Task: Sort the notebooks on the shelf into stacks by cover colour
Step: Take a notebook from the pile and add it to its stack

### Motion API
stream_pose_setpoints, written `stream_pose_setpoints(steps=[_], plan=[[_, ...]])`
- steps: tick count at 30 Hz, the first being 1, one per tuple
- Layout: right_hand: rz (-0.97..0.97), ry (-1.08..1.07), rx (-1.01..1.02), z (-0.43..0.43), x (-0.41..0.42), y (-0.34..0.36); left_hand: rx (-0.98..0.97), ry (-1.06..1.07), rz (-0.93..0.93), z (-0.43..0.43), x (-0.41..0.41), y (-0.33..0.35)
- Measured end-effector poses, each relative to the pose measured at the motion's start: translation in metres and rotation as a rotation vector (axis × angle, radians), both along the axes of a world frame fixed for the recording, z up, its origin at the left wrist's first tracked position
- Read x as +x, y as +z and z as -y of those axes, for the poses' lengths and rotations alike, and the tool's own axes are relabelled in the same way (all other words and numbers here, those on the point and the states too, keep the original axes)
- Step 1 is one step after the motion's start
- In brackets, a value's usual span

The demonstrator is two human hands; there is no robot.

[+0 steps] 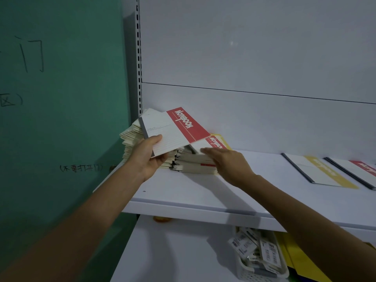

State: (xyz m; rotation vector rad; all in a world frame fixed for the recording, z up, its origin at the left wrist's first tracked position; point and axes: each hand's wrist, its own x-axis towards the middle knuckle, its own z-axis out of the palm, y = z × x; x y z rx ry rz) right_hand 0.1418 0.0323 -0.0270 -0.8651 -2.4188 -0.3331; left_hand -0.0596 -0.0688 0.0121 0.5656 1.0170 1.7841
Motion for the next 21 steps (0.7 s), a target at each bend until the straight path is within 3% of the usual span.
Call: stream_pose_setpoints(steps=[7, 10, 13, 16, 18, 21], plan=[[-0.663, -0.117, -0.084, -0.015, 0.014, 0.046, 0.019, 0.047, -0.009, -0.004, 0.011, 0.006], [-0.795, -0.094, -0.059, -0.008, 0.016, 0.066, -0.023, 0.033, -0.046, -0.011, 0.012, 0.006], [-0.599, 0.059, 0.236, 0.018, 0.004, 0.078, -0.04, 0.007, -0.101, -0.018, 0.019, 0.009], [-0.161, 0.101, 0.459, 0.032, -0.012, 0.062, 0.022, -0.064, -0.026, -0.024, 0.033, 0.015], [0.04, 0.085, 0.492, 0.034, -0.019, 0.044, 0.041, -0.134, -0.023, -0.03, 0.037, 0.015], [0.079, 0.087, 0.373, 0.034, -0.016, 0.03, 0.032, -0.196, -0.122, -0.038, 0.038, 0.006]])
